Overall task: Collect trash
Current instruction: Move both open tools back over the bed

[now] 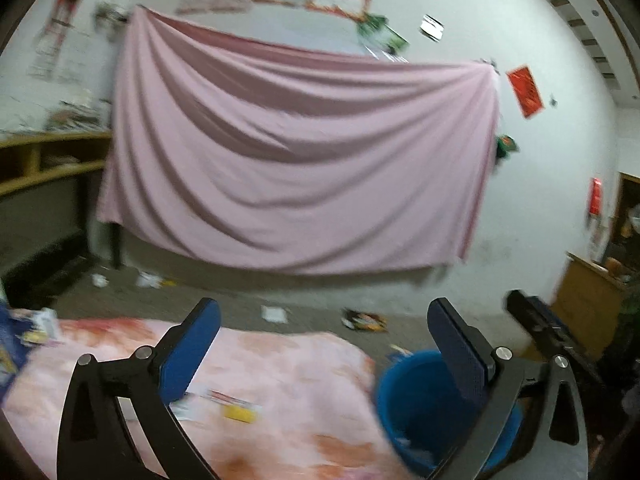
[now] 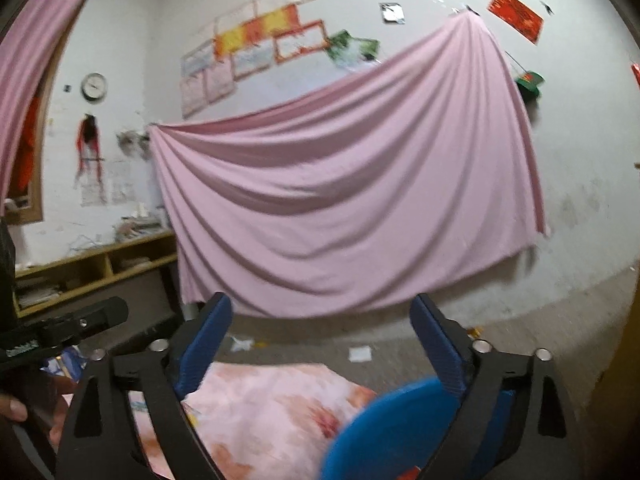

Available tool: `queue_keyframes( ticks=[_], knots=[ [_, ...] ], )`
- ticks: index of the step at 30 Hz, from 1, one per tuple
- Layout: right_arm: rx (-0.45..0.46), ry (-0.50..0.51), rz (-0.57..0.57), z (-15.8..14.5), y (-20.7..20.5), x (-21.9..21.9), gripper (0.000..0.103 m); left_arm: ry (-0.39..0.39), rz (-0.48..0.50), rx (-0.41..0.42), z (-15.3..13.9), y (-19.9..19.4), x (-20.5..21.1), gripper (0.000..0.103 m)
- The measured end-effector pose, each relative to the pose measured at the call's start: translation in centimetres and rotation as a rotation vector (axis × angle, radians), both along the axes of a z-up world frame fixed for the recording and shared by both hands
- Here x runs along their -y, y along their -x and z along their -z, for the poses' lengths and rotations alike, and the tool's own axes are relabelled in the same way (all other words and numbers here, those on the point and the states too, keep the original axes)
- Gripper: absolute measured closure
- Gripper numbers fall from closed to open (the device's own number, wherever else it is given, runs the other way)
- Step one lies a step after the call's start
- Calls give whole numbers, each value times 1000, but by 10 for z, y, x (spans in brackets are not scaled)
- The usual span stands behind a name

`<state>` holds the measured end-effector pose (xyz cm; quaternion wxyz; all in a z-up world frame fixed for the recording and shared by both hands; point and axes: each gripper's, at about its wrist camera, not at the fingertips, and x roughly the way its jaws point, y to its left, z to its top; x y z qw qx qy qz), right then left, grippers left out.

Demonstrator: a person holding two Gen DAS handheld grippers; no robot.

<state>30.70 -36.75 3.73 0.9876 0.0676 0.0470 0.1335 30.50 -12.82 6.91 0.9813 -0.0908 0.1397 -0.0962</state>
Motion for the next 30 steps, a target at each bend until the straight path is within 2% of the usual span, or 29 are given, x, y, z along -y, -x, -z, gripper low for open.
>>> queue_keyframes(
  ticks=[1, 3, 8, 17, 21, 25, 30],
  knots=[
    [29, -3, -10, -1, 1, -7, 0, -12, -25, 12, 1, 4, -10, 2],
    [66, -13, -35, -2, 4, -20, 0, -30, -63, 31, 2, 9, -27, 2],
    [108, -15, -131, 0, -1, -50, 0, -60, -139, 70, 9, 24, -67, 2],
    [30, 62, -224, 21, -28, -107, 0, -84, -222, 64, 38, 39, -122, 2],
    [-68, 109, -253, 33, -43, -122, 0, -88, -211, 5, 52, 32, -134, 2],
    [-188, 141, -289, 48, -62, -135, 1, -77, -174, -105, 68, 17, -145, 2],
    [-323, 156, -342, 62, -82, -146, 27, -54, -114, -251, 89, -6, -149, 3]
  ],
)
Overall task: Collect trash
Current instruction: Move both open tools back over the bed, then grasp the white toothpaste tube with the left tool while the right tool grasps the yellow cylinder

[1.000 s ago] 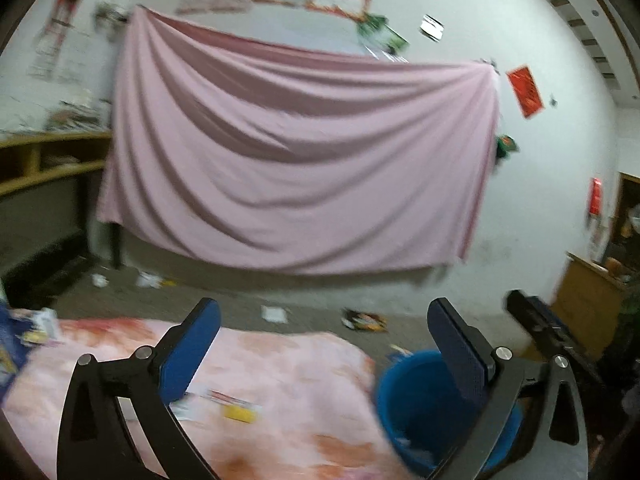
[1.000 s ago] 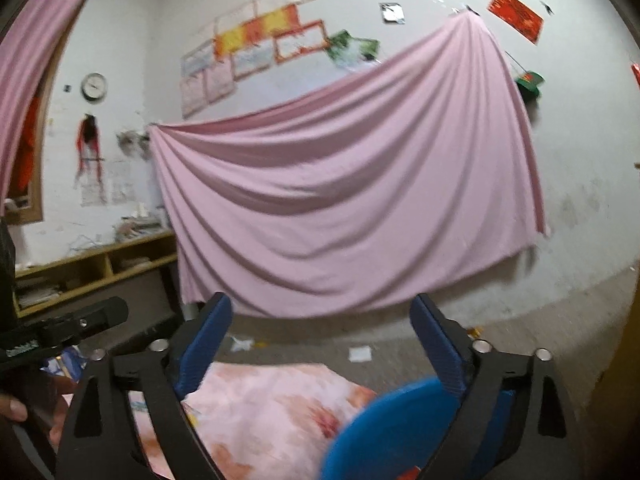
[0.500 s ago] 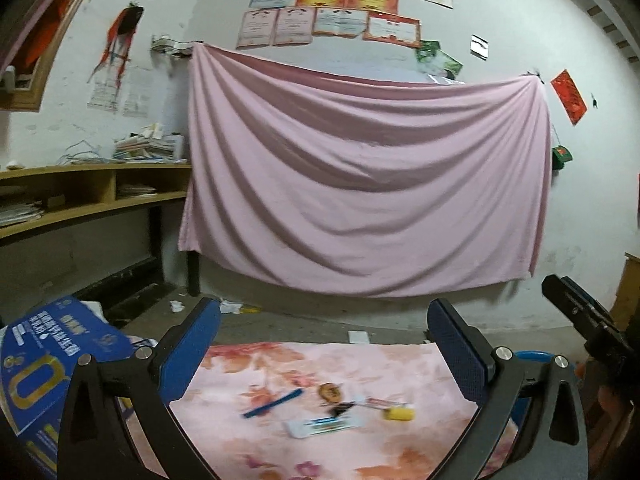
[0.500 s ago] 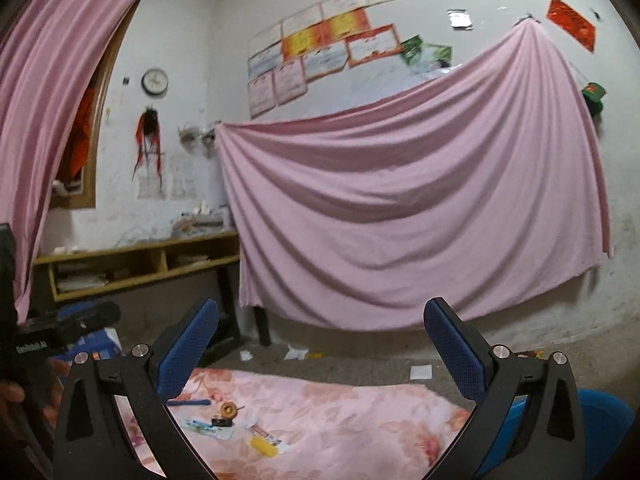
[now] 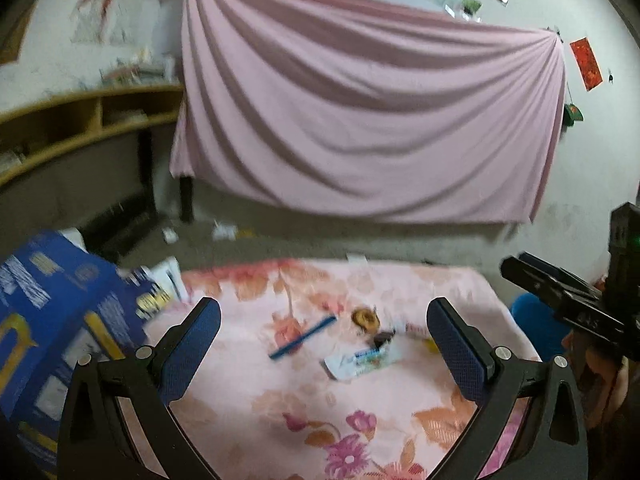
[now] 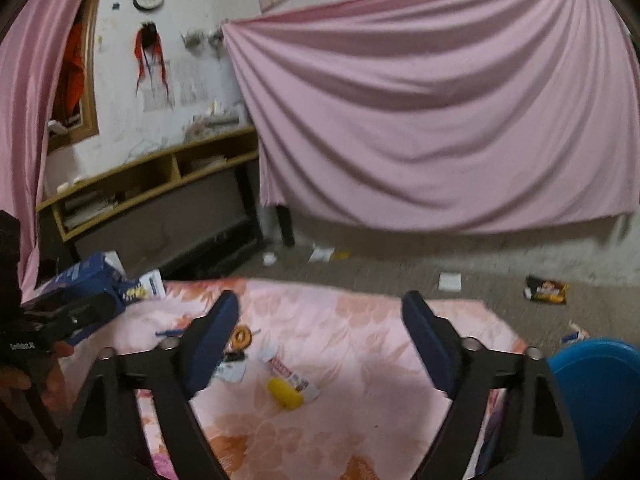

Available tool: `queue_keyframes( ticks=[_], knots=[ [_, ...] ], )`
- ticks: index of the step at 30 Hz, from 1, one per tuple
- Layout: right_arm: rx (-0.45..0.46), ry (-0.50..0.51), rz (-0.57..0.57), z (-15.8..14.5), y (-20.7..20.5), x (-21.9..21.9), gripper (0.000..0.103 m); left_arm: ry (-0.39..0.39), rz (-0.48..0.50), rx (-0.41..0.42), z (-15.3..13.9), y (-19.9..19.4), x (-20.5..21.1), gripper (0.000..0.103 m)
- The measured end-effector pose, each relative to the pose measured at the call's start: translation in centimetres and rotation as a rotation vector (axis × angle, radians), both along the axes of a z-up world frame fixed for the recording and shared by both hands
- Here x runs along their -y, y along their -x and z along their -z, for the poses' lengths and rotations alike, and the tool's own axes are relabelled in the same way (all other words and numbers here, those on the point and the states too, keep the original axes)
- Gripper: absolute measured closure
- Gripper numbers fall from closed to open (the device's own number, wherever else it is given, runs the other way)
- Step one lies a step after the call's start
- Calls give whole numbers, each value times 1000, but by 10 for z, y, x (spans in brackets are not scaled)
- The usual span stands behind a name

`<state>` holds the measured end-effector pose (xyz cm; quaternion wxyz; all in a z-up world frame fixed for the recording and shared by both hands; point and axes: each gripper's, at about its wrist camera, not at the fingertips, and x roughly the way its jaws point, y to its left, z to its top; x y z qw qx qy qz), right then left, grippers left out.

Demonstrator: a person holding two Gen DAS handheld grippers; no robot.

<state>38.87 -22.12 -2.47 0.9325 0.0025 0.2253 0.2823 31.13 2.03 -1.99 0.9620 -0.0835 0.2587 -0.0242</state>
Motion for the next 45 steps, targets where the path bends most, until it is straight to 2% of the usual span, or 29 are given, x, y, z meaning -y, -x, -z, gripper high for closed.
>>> queue_keyframes(
  ticks=[2, 3, 4, 5, 7, 9, 14, 21, 24, 26, 32, 36, 38, 45],
  knots=[
    [-44, 18, -22, 4, -5, -4, 34, 6, 14, -58, 9, -10, 0, 5],
    [-62, 25, -31, 6, -7, -6, 41, 15, 28, -84, 13, -14, 0, 12],
    [-86, 33, -43, 8, -9, -9, 45, 25, 42, -111, 17, -17, 1, 20],
    [-111, 45, -55, 11, -11, -11, 50, 33, 60, -139, 21, -22, 1, 23],
    [-173, 74, -82, 17, -16, -15, 60, 40, 101, -194, 28, -32, 3, 39],
    [-218, 87, -113, 22, -19, -18, 67, 38, 158, -243, 35, -41, 9, 41],
    [-314, 152, -193, 37, -21, -30, 71, 21, 236, -316, 46, -59, 18, 45],
    [-374, 201, -236, 48, -24, -39, 71, -12, 307, -373, 56, -75, 28, 49],
    [-398, 219, -242, 52, -27, -42, 71, -38, 330, -384, 60, -79, 32, 61],
    [-414, 232, -249, 55, -29, -45, 71, -57, 342, -389, 62, -81, 35, 65],
    [-422, 257, -252, 58, -29, -49, 86, -109, 390, -396, 65, -81, 47, 79],
    [-414, 260, -257, 57, -26, -49, 90, -137, 424, -397, 66, -81, 56, 86],
    [-403, 258, -255, 55, -23, -48, 90, -119, 425, -390, 64, -80, 56, 93],
    [-354, 205, -257, 44, -8, -33, 90, -63, 381, -364, 57, -65, 58, 95]
  ],
)
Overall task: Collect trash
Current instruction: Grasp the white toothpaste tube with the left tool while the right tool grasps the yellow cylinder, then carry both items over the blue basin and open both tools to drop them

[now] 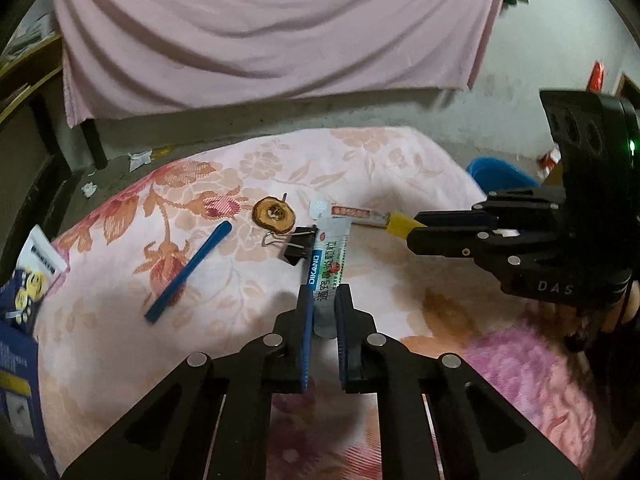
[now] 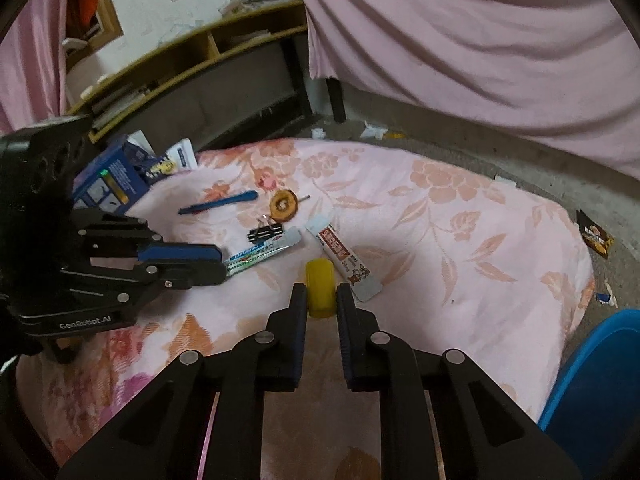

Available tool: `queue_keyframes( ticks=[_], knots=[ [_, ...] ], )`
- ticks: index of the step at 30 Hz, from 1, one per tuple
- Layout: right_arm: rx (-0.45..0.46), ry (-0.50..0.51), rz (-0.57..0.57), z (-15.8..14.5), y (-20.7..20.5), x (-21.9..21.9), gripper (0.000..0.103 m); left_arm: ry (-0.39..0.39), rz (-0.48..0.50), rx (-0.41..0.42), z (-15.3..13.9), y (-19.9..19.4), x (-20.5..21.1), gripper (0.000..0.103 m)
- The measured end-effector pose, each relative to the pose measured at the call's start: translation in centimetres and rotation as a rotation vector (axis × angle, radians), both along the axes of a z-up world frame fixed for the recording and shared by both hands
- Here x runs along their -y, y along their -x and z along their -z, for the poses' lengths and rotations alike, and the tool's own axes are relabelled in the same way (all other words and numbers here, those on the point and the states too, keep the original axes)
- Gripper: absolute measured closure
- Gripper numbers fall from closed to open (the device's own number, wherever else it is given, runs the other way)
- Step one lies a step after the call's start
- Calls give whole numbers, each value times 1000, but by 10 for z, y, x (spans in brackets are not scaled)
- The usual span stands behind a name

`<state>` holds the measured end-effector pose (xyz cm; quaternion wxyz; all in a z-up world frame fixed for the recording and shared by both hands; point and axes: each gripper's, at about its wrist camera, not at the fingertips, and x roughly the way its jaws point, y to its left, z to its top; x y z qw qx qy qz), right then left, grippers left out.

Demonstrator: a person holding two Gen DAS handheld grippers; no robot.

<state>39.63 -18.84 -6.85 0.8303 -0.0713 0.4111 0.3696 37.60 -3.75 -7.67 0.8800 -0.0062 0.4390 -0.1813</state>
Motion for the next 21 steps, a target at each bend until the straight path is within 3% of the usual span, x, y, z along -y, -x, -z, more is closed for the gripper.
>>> queue_keyframes(
  ticks=[6, 14, 21],
  knots=[
    [98, -99, 52, -22, 17, 24, 90, 38, -40, 108, -26, 21, 13, 96],
    [397, -333, 169, -77, 55, 83, 90, 165, -93, 377, -83, 44, 46, 96],
    [636, -447, 296, -106, 86, 129, 90, 264, -114, 613, -128, 58, 80, 96]
  ],
)
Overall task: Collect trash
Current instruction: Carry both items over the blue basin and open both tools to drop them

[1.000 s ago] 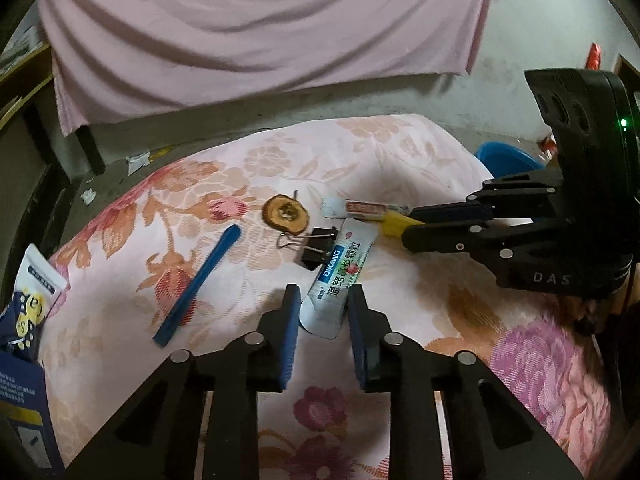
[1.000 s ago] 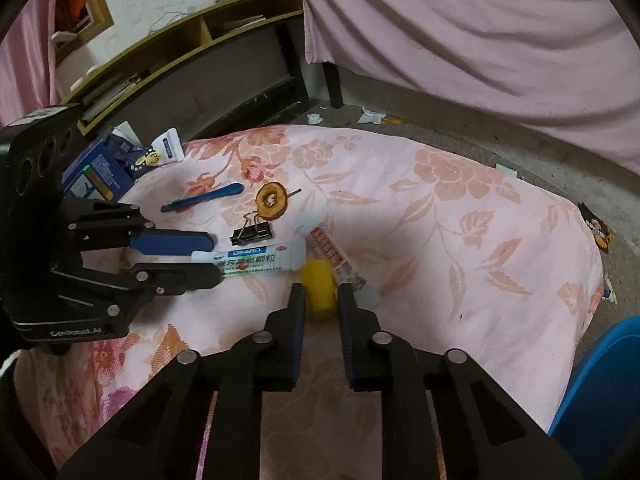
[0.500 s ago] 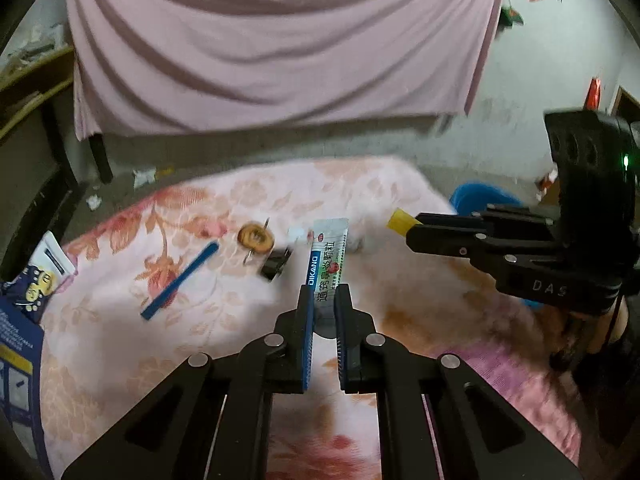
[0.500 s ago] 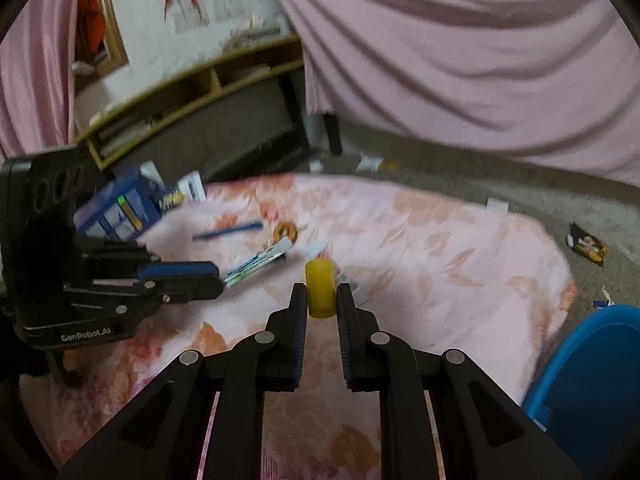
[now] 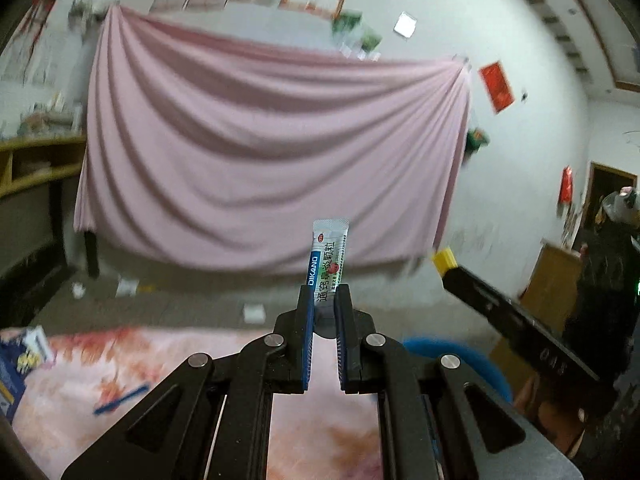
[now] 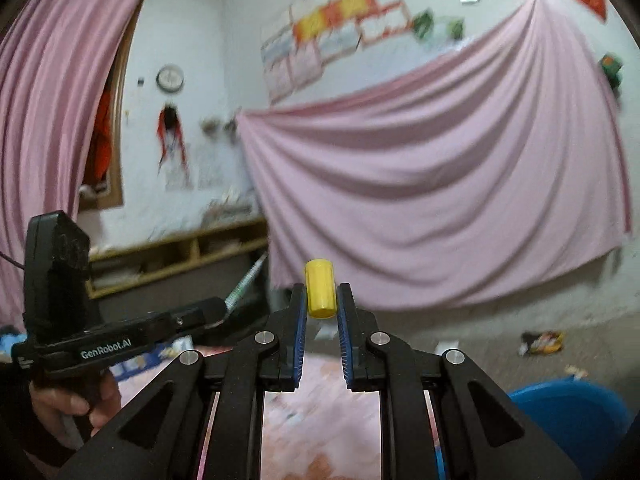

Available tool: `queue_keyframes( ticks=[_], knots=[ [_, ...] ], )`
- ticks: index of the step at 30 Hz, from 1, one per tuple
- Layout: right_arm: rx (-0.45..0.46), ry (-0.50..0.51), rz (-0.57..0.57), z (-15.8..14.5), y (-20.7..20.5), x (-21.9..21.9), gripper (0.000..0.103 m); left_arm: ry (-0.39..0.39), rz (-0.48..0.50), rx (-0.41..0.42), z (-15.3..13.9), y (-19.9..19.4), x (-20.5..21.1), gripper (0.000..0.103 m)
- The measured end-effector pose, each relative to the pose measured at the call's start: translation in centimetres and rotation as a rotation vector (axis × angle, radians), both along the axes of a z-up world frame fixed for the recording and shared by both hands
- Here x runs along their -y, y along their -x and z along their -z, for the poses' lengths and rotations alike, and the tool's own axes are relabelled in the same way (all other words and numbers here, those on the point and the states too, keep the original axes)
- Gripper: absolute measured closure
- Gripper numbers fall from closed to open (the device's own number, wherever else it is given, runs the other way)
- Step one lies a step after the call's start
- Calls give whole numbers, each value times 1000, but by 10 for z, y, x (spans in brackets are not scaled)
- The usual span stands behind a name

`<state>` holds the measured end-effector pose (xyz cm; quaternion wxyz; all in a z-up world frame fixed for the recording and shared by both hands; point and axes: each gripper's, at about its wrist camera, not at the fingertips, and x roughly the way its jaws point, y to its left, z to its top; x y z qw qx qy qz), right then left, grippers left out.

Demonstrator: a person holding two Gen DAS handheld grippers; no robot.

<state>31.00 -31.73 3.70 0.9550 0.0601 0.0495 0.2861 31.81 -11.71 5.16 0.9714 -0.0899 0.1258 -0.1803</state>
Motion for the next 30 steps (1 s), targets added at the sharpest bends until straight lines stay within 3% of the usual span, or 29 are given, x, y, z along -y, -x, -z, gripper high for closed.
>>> queue_keyframes(
  ticks=[5, 13, 23, 30],
  knots=[
    [118, -19, 124, -13, 21, 24, 90, -35, 28, 161, -22, 20, 38, 95],
    [173, -26, 238, -17, 41, 60, 90, -92, 111, 276, -21, 33, 96, 95],
    [128, -22, 343, -7, 54, 103, 90, -121, 173, 269, -12, 30, 157, 95],
    [34, 0, 399, 9, 51, 125, 90, -161, 193, 202, 4, 22, 182, 95]
  ],
)
